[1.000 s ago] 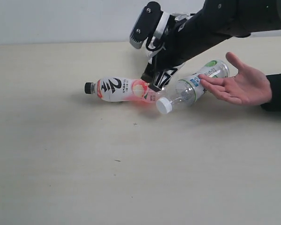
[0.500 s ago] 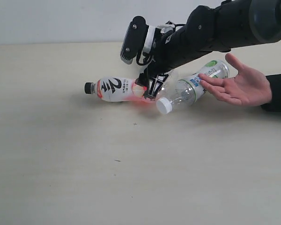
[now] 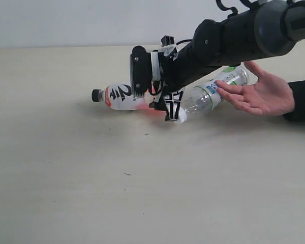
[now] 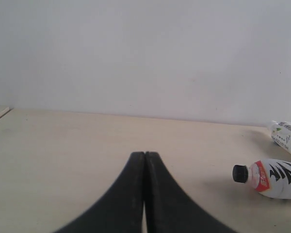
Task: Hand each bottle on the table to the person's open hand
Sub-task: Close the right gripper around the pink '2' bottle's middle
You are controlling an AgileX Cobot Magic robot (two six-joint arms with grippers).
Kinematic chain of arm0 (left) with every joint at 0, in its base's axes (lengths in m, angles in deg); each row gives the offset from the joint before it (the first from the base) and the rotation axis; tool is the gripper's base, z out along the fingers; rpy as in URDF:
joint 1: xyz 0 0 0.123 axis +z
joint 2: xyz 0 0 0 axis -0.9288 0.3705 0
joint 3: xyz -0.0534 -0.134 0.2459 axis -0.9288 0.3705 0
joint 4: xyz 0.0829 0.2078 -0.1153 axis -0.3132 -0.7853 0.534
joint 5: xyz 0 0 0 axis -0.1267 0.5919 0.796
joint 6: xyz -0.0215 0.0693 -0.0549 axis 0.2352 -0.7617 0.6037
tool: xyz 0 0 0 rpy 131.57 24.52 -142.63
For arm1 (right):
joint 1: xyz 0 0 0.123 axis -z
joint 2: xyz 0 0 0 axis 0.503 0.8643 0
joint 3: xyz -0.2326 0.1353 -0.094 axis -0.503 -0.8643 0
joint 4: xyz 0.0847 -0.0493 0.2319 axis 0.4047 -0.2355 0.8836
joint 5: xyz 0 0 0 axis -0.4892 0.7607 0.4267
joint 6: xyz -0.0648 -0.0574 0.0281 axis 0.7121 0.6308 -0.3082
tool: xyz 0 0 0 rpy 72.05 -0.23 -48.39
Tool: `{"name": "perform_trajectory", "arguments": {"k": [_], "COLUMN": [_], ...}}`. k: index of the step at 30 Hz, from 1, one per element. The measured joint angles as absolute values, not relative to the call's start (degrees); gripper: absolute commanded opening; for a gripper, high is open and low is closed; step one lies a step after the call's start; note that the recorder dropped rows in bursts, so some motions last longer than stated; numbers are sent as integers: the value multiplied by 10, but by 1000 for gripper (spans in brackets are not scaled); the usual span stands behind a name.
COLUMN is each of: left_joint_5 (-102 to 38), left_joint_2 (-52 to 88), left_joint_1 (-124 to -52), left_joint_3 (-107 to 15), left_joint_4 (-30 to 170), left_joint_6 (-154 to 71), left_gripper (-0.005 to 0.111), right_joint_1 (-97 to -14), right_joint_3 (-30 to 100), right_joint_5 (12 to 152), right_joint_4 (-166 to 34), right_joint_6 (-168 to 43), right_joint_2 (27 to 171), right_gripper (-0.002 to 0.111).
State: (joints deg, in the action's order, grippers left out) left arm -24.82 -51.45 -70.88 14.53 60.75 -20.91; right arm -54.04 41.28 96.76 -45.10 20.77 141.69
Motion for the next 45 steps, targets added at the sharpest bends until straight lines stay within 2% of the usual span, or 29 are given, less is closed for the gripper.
{"name": "perform_trajectory", "arguments": {"k": [45], "left_joint_5": [-248], "left_joint_2": [-514], "left_joint_1": [-709], "left_joint_3": [145], "left_joint_4": [607], "left_joint_6": [-209], "left_gripper": [1], "right_joint_1": [-544], "right_joint_3": [415], "right_joint_5": [891], "right_joint_4": [-449], "right_joint_6": [239], "right_joint_2": [1468], "right_gripper": [74]}}
